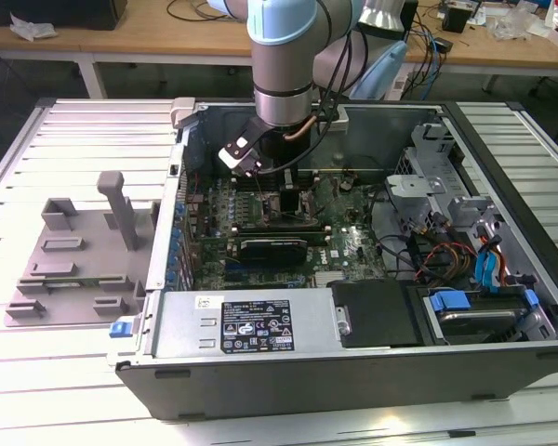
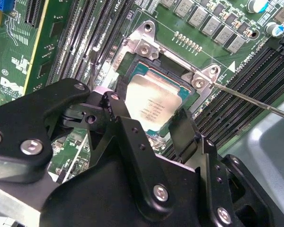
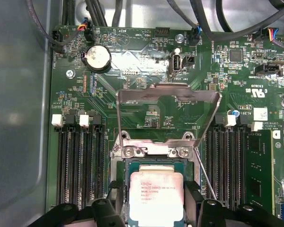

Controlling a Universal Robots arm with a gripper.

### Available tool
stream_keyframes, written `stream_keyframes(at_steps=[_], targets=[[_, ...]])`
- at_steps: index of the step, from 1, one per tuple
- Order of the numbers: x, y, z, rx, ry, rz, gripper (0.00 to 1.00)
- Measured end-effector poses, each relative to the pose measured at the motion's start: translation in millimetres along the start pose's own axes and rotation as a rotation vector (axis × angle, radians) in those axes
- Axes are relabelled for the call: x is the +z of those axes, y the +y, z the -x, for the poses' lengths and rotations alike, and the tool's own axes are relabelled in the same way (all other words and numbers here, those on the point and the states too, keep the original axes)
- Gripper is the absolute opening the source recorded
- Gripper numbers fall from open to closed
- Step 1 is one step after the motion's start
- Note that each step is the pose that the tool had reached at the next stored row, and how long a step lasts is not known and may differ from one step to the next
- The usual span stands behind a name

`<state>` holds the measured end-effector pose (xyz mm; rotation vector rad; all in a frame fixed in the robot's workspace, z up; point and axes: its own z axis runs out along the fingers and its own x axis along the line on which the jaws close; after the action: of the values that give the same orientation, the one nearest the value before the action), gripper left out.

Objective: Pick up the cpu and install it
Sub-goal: 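Place the cpu into insertion slot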

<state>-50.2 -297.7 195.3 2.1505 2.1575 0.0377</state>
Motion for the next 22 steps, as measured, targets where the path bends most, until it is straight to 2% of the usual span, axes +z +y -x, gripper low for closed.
stream_keyframes(at_steps=[2, 3, 7, 9, 11, 12, 16, 17, 18, 20, 22], targets=[[0.1, 0.0, -0.1, 0.0, 0.0014, 0.0002, 0.61], [0.2, 0.1, -0.1, 0.0, 0.0011, 0.0004, 0.68], [-1.7, 0.1, 0.2, 0.0, 0.0009, -0.0001, 0.68], [-2.2, 0.2, 0.1, 0.001, 0.0053, 0.0001, 0.68], [-4.3, 0.3, 0.2, 0.001, 0.0054, 0.0, 0.68], [-7.4, 0.6, 0.4, 0.001, 0.0053, 0.0, 0.68], [-8.1, 0.7, 0.4, 0.0, 0.0054, 0.0001, 0.68], [-8.3, 0.7, 0.4, 0.0, 0.0054, 0.0, 0.54], [-8.4, 0.7, 0.4, 0.0, 0.0054, 0.0001, 0.54], [-8.6, 0.7, 0.4, 0.0, 0.0056, -0.0003, 0.42], [-8.9, 0.7, 0.4, 0.001, 0.0054, 0.0001, 0.38]])
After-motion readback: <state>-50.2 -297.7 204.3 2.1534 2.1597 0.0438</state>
